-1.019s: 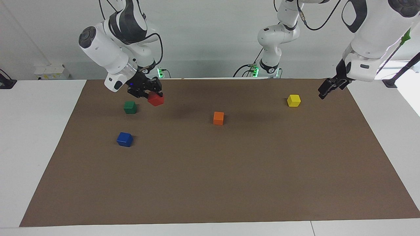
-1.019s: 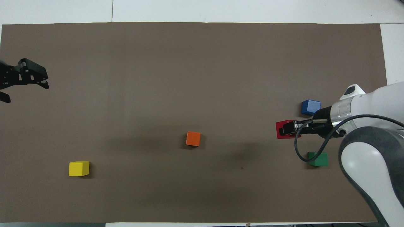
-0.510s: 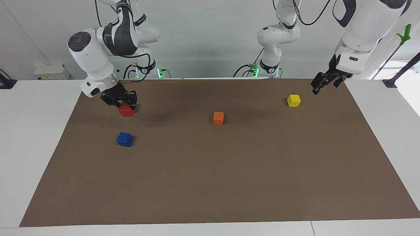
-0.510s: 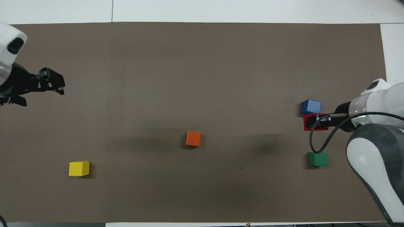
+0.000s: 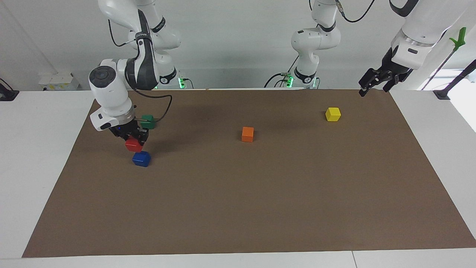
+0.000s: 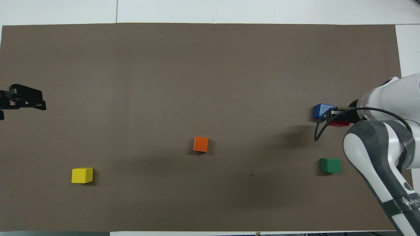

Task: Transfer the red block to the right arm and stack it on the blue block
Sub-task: 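Lower the red cube onto the blue cube with the right gripper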

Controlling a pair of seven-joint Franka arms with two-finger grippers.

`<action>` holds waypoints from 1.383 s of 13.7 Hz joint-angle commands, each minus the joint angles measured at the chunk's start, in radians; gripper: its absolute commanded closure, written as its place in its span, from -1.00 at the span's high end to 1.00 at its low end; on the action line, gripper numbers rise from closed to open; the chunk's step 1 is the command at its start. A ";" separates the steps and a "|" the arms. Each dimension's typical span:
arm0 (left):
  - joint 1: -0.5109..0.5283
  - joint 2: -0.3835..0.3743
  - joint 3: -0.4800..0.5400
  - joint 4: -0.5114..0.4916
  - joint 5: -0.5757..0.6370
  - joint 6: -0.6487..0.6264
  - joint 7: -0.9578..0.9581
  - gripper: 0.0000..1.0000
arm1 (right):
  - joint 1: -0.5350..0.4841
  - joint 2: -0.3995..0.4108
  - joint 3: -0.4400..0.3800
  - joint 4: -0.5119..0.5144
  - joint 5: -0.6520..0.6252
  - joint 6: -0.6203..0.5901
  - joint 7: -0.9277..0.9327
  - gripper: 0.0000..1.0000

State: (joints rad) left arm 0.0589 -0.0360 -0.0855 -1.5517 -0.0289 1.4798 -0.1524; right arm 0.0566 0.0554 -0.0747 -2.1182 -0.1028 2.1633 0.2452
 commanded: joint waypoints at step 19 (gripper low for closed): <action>-0.016 -0.027 0.015 -0.011 0.026 -0.022 0.011 1.00 | -0.020 0.067 0.018 -0.003 0.058 0.105 0.082 -1.00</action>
State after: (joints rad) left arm 0.0459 -0.0450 -0.0748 -1.5514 -0.0192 1.4720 -0.1451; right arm 0.0483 0.1191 -0.0658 -2.1173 -0.0596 2.2444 0.3208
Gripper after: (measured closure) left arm 0.000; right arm 0.436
